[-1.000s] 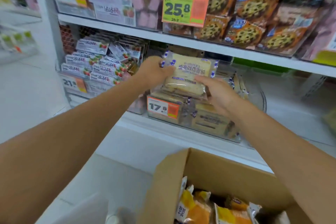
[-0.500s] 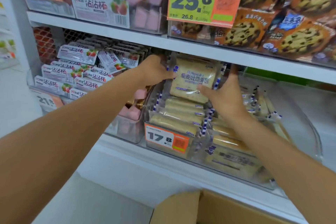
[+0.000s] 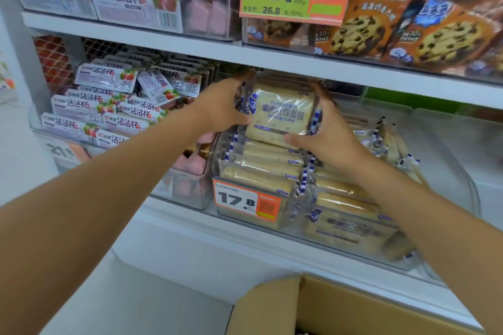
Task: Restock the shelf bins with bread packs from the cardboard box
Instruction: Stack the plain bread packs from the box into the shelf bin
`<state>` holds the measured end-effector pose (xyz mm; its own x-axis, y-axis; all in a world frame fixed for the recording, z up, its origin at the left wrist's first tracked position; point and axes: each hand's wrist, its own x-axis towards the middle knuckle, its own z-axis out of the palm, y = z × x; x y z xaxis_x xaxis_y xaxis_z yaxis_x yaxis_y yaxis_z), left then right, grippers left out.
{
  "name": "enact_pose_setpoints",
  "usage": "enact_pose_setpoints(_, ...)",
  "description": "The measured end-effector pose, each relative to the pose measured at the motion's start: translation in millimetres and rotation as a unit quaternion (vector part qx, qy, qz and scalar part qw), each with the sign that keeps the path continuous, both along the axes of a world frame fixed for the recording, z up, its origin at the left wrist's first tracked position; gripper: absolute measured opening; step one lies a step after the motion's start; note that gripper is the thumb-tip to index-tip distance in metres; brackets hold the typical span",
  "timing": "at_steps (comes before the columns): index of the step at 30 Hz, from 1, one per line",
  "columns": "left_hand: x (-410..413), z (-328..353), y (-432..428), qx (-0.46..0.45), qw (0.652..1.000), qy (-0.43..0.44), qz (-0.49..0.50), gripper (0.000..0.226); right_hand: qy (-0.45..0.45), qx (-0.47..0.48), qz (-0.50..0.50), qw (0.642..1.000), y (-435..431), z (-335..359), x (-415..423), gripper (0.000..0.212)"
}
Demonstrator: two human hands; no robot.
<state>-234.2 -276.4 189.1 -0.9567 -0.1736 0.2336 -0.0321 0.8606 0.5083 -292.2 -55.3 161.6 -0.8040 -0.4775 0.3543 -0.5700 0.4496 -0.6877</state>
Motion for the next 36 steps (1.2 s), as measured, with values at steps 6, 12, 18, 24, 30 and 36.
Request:
enact_pose_setpoints(6, 22, -6, 14, -0.053, 0.995, 0.038, 0.071, 0.064, -0.025, -0.012, -0.032, 0.999, 19, 5, 19, 0.108)
enact_pose_setpoints(12, 85, -25, 65, -0.032, 0.984, 0.146, 0.099, 0.009, 0.063, 0.050, -0.090, 0.993, 61, -2, 69, 0.065)
enact_pose_setpoints(18, 146, -78, 150, 0.135, 0.989, -0.016, 0.060, 0.013, 0.090, 0.104, -0.065, 0.988, 134, -40, 133, 0.007)
enact_pose_setpoints(24, 185, -149, 239, 0.169, 0.968, -0.184, -0.008, 0.012, -0.168, 0.247, -0.037, 0.954, 243, -126, 201, 0.011)
enact_pose_setpoints(30, 198, -209, 293, 0.159, 0.945, -0.282, -0.038, 0.017, -0.327, 0.311, -0.060, 0.890, 341, -211, 242, 0.018)
enact_pose_setpoints(36, 209, -254, 315, 0.144, 0.919, -0.363, -0.056, 0.017, -0.449, 0.292, -0.083, 0.840, 372, -270, 264, 0.011)
